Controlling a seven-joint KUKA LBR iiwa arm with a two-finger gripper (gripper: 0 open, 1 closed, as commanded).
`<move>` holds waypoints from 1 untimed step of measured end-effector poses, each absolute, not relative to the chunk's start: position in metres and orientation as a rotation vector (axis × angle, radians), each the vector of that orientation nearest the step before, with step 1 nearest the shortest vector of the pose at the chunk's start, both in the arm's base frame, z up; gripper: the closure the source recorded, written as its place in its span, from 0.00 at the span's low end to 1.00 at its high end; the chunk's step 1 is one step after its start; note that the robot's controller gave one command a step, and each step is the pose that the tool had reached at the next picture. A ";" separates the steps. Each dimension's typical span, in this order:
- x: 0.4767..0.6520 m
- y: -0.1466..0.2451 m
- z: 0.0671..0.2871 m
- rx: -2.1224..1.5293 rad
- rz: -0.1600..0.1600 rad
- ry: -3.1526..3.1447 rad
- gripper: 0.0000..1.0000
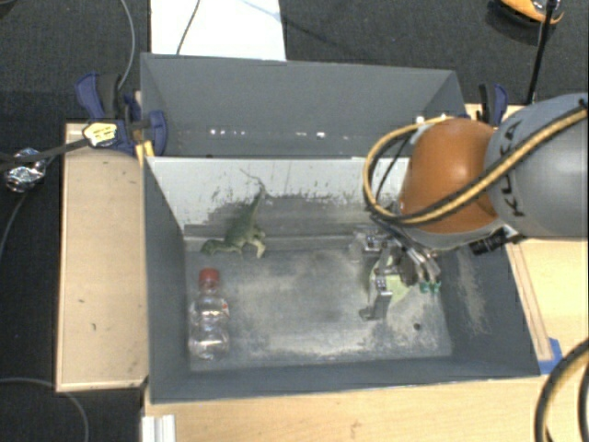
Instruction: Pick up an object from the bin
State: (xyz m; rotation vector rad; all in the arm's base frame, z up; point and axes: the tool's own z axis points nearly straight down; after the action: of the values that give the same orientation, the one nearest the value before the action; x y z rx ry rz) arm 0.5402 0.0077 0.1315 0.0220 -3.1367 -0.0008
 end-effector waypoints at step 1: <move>0.542 0.008 0.136 0.022 -0.001 -3.144 0.00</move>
Offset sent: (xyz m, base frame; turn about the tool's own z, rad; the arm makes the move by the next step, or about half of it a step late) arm 0.0243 -0.0801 -0.0615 -0.4354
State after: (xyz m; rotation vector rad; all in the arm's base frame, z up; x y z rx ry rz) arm 0.5418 0.0077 0.1360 0.0219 -3.1442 -0.0008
